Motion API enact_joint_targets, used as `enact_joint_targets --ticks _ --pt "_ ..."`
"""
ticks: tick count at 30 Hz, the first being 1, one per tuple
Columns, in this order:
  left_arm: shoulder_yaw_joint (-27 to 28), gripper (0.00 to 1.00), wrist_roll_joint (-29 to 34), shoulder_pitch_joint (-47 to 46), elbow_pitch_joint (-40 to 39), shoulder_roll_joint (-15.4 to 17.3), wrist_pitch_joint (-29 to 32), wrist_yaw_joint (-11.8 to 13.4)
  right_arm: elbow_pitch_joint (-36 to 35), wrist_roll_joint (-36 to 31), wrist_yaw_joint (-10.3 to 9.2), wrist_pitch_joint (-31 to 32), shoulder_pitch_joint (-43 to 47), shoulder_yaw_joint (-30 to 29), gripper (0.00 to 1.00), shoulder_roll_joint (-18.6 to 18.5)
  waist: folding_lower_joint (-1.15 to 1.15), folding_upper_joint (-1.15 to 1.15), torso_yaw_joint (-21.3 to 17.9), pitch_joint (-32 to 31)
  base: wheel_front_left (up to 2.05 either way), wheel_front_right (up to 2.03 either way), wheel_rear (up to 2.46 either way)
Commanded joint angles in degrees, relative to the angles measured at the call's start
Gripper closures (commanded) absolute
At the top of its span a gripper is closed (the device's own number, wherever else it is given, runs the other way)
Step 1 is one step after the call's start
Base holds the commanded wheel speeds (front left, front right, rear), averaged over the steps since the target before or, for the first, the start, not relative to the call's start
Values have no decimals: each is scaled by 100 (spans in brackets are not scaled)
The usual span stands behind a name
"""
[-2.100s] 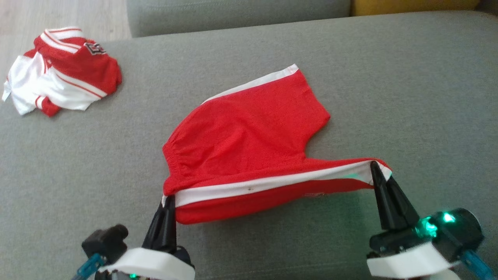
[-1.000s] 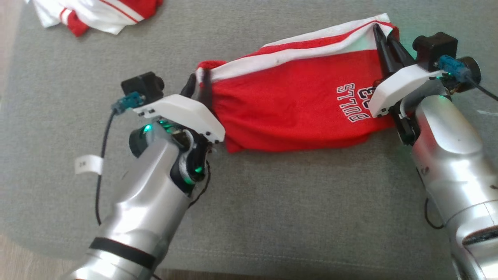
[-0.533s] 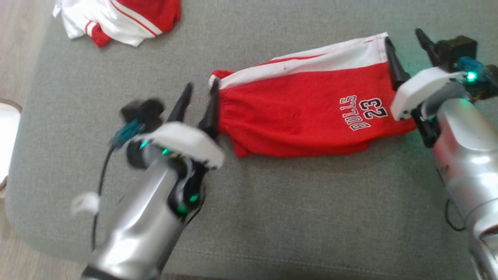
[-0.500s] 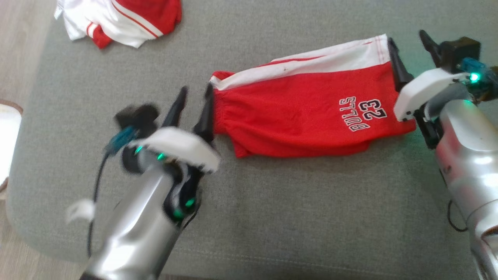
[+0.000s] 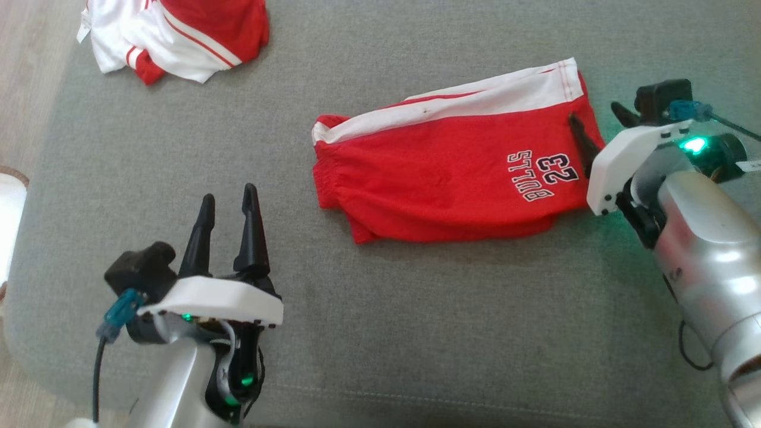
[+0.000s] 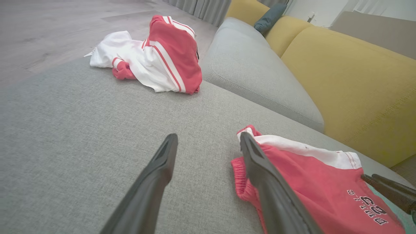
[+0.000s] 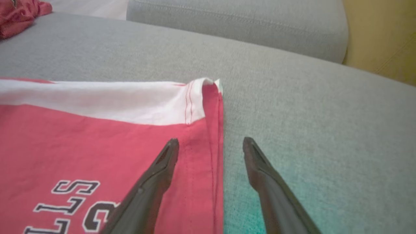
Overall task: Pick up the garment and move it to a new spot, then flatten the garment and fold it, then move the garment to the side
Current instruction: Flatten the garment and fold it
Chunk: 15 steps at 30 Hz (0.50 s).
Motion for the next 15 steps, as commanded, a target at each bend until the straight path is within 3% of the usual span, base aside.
enact_joint_targets --ticks 1,10,11,13,15 --pt "263 0 98 -70 -265 4 -69 -24 -168 133 37 85 131 145 0 -42 0 0 26 39 0 0 0" --pt "548 0 393 79 -385 -105 -69 -113 -342 1009 37 1071 271 580 2 -162 0 0 66 86 0 0 0" --pt "570 0 410 88 -386 -117 -70 -122 -380 1123 37 1195 285 617 16 -174 0 0 60 86 0 0 0" --pt "612 0 440 101 -389 -139 -70 -143 -468 1347 37 1399 303 671 56 -209 0 0 43 90 0 0 0" --pt "652 0 469 104 -389 -158 -70 -166 -542 1556 37 1552 318 705 73 -247 0 0 22 92 0 0 0"
